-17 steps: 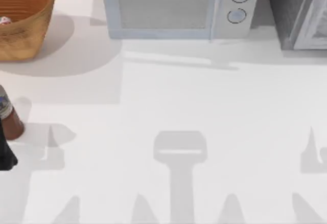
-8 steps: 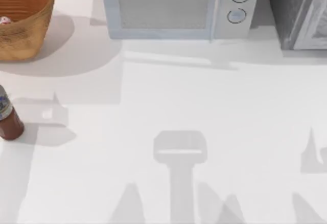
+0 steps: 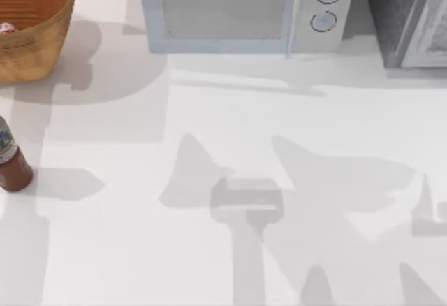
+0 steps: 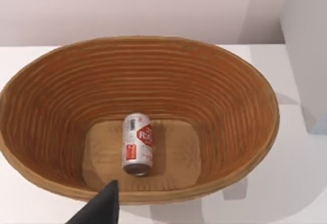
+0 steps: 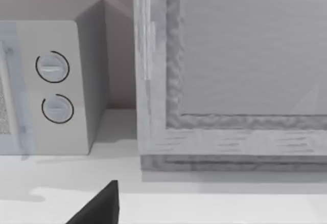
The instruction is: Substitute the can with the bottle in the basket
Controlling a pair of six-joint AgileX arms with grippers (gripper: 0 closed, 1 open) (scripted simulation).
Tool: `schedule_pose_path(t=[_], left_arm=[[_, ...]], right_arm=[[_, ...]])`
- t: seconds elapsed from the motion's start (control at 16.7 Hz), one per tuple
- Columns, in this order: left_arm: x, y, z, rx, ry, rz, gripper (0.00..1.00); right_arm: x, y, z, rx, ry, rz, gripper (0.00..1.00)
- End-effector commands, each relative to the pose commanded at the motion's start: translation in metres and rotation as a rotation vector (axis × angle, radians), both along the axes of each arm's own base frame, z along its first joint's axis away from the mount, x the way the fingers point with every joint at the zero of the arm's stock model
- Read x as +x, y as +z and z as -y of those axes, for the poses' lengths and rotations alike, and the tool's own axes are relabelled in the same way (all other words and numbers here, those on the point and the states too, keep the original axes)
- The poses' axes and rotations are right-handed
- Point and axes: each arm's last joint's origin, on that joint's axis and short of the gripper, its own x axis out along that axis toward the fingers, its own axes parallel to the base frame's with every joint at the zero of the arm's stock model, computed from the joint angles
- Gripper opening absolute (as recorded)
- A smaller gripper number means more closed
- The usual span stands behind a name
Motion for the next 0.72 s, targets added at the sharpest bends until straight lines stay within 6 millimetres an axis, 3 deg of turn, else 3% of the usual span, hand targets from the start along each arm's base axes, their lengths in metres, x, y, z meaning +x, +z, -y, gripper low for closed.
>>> schedule_pose_path(t=[0.18,0.36,0.54,0.72], left_arm=[[0.072,-0.011,-0.019,-0.03,-0.013,-0.154,1.0],[0.133,-0.046,-0.038,-0.067,-0.025,-0.301,1.0],[0.178,-0.094,-0.056,-0.108,-0.036,-0.434,1.0],[0.204,-0.144,-0.069,-0.146,-0.045,-0.541,1.0]], right_arm=[[0.0,0.0,0.0,0.0,0.0,0.0,1.0],[0.0,0.0,0.0,0.0,0.0,0.0,1.0],[0.0,0.0,0.0,0.0,0.0,0.0,1.0],[0.0,0.0,0.0,0.0,0.0,0.0,1.0]])
